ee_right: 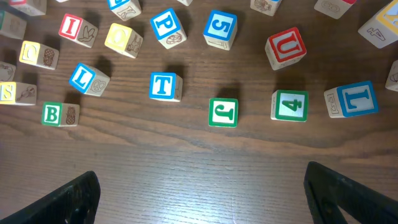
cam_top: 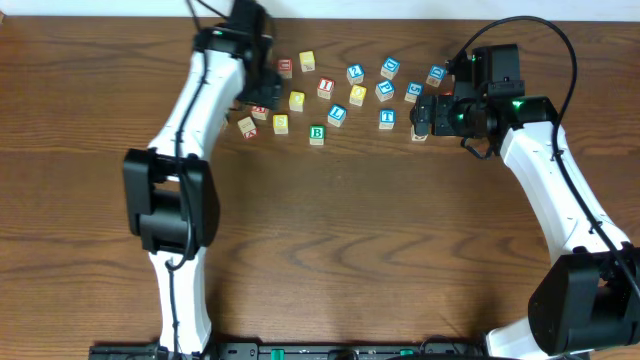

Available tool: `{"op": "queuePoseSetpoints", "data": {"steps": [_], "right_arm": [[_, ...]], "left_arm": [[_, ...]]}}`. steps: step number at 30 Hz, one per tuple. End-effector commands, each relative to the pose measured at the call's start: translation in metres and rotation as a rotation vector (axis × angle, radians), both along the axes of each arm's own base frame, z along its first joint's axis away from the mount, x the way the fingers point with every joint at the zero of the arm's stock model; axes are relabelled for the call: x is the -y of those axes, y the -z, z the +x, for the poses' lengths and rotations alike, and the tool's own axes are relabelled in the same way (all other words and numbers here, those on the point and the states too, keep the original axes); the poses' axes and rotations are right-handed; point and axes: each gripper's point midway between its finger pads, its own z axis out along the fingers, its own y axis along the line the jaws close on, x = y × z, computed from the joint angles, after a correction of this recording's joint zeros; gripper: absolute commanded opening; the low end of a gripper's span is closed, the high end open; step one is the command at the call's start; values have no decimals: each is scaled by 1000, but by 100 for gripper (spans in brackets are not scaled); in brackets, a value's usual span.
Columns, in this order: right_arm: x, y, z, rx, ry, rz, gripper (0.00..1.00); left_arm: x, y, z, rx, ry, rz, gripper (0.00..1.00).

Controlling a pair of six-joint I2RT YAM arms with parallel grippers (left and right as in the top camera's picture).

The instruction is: Spell out ROBOT

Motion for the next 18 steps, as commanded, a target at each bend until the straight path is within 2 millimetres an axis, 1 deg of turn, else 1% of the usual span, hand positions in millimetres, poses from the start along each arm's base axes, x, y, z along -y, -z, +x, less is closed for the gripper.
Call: {"op": "queuePoseSetpoints", "data": {"steps": [1, 3, 7, 12, 18], "right_arm": [[-4, -4, 4, 9, -3, 3, 99], [-4, -4, 4, 9, -3, 3, 99], [-4, -4, 4, 9, -3, 3, 99], [-4, -4, 4, 8, -3, 3, 99], [-4, -4, 4, 9, -3, 3, 99]], "left_arm": [[-39, 10, -3, -41, 38, 50, 79], [-50, 15, -5, -64, 50, 56, 79], [-59, 23, -10, -92, 95, 48, 78], [-63, 30, -15, -114, 118, 56, 78], [-65, 49, -21, -135, 124, 58, 78]]}}
